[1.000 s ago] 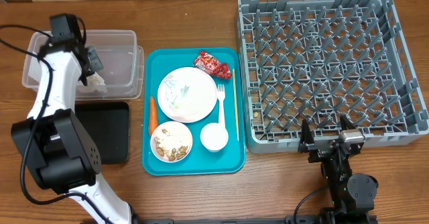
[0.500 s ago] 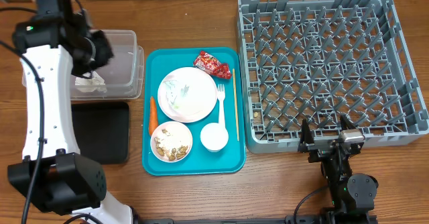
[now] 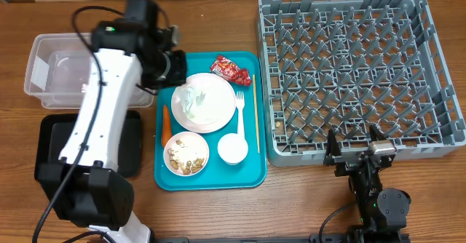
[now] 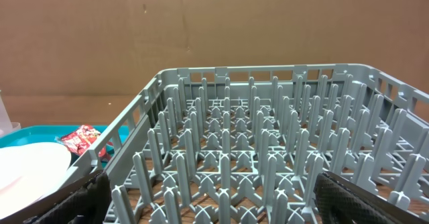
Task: Sort waste into correct bins and load items into the dishwasher
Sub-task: 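Move the left gripper back over the plate to the remaining tissue, then lower the left gripper and grasp the second tissue piece on the plate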
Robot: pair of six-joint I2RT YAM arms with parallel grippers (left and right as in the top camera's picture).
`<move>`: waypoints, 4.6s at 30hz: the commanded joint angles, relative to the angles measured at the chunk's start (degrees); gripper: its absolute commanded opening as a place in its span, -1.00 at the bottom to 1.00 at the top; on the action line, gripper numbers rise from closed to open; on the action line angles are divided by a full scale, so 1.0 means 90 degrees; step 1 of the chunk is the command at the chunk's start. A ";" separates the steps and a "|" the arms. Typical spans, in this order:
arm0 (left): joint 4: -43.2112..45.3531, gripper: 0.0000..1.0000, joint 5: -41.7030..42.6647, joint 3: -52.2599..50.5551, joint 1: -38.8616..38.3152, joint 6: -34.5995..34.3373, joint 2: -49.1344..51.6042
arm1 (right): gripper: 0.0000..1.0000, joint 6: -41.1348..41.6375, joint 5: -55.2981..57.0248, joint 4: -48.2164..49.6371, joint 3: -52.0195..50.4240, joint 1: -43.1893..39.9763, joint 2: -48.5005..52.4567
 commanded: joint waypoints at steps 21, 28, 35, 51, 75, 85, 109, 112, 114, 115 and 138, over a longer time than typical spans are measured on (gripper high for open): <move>0.1341 1.00 -0.1239 -0.1603 -0.0920 -0.0522 0.0034 | 1.00 -0.0007 0.0012 0.0024 -0.0068 -0.0002 -0.0073; 0.1457 1.00 -0.1557 -0.1603 -0.0940 -0.0522 0.0034 | 1.00 -0.0007 0.0012 0.0027 -0.0068 -0.0002 -0.0073; 0.1632 1.00 -0.1858 -0.1659 -0.0940 -0.0522 0.0034 | 1.00 -0.0007 0.0012 0.0027 -0.0068 -0.0002 -0.0073; 0.2557 1.00 -0.2402 -0.2463 -0.0933 -0.0522 0.0034 | 1.00 -0.0007 0.0012 0.0024 -0.0068 -0.0002 -0.0073; 0.3067 1.00 -0.2023 -0.2555 -0.0940 -0.0517 0.0034 | 1.00 -0.0007 0.0012 0.0024 -0.0068 -0.0002 -0.0073; 0.2948 1.00 -0.2081 -0.2555 -0.0940 -0.0330 0.0034 | 1.00 -0.0007 0.0012 0.0027 -0.0068 -0.0002 -0.0073; 0.3502 1.00 -0.2113 -0.2982 -0.0940 -0.0459 0.0034 | 1.00 -0.0007 0.0010 0.0024 -0.0068 -0.0002 -0.0073; 0.3706 1.00 -0.2135 -0.3084 -0.0940 -0.0449 0.0034 | 1.00 -0.0007 0.0012 0.0027 -0.0068 -0.0002 -0.0073; 0.3764 1.00 -0.2137 -0.3121 -0.0940 -0.0449 0.0034 | 1.00 -0.0007 0.0012 0.0024 -0.0068 -0.0002 -0.0073; 0.3784 0.99 -0.2137 -0.3130 -0.0940 -0.0449 0.0034 | 1.00 -0.0007 0.0012 0.0024 -0.0068 -0.0002 -0.0073; 0.3730 -0.28 -0.2232 -0.3150 -0.0937 -0.0452 0.0034 | 1.00 -0.0007 0.0012 0.0024 -0.0068 -0.0002 -0.0073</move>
